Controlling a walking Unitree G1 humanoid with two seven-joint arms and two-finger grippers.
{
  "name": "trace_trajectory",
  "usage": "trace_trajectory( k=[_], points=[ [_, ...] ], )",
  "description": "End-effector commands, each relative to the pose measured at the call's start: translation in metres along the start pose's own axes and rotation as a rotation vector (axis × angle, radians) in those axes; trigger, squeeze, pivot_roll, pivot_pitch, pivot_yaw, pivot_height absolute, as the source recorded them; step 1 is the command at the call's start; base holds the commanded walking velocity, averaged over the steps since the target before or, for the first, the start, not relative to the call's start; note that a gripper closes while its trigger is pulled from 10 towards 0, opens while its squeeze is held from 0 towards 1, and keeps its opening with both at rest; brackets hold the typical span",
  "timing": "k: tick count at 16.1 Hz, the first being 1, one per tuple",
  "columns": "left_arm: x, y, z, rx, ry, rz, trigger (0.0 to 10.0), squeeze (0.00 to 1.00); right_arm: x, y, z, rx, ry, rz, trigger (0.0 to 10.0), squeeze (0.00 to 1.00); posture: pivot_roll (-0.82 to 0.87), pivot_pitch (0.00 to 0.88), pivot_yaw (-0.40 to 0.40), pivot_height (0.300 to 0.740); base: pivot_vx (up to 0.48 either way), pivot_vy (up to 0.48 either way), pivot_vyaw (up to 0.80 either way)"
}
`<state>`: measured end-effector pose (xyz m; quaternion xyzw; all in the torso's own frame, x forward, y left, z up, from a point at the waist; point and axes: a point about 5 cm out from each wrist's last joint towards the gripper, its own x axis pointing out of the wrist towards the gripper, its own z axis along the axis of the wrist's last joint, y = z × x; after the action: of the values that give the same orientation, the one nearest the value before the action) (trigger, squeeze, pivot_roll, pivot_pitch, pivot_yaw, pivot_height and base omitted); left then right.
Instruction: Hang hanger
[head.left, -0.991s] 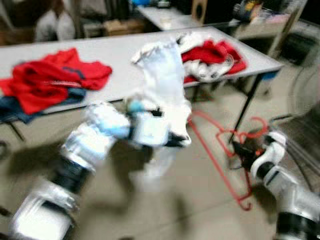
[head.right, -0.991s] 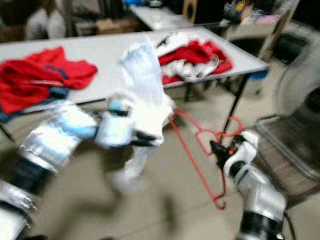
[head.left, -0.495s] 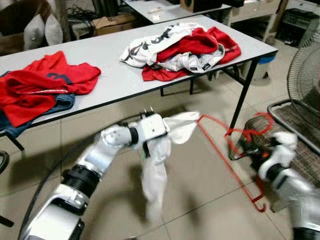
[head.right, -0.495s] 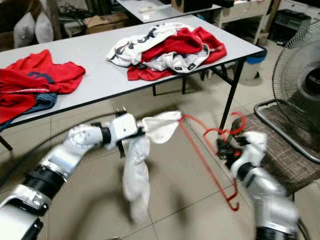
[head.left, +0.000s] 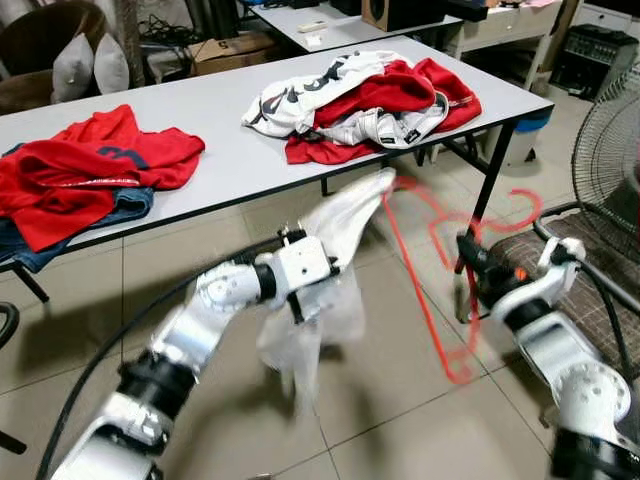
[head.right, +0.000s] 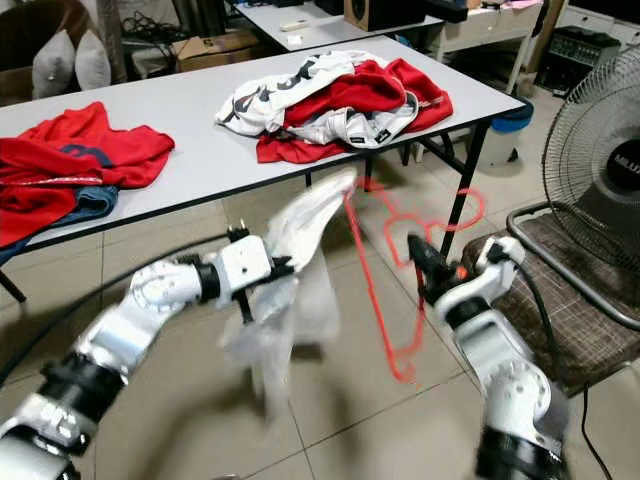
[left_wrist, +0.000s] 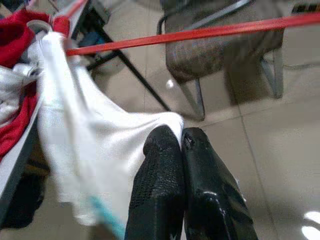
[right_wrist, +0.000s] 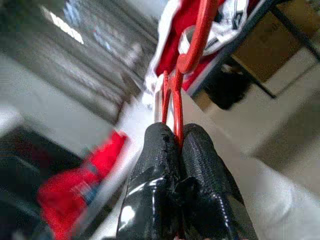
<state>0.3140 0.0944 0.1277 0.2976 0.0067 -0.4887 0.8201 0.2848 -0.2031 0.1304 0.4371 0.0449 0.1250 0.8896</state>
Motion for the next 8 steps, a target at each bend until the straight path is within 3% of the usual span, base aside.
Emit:
trace_trajectory(
  k=[1, 5, 8],
  points=[
    [-0.001, 0.004, 0.011, 0.029, -0.054, 0.013, 10.0, 0.0, 0.002, 0.002, 0.005, 0.039, -0.026, 0.007, 10.0, 0.0, -0.05, 0.0, 0.052, 0.74, 0.0, 0.0, 0.0],
    [0.003, -0.009, 0.025, 0.064, -0.121, -0.017, 10.0, 0.0, 0.019, 0.01, 0.007, 0.146, -0.041, 0.002, 10.0, 0.0, -0.06, 0.0, 0.044, 0.74, 0.0, 0.0, 0.0],
    [0.006, -0.018, 0.032, 0.039, -0.161, -0.049, 10.0, 0.0, 0.029, 0.009, 0.014, 0.217, -0.091, -0.047, 10.0, 0.0, -0.06, 0.0, 0.039, 0.74, 0.0, 0.0, 0.0]
  ],
)
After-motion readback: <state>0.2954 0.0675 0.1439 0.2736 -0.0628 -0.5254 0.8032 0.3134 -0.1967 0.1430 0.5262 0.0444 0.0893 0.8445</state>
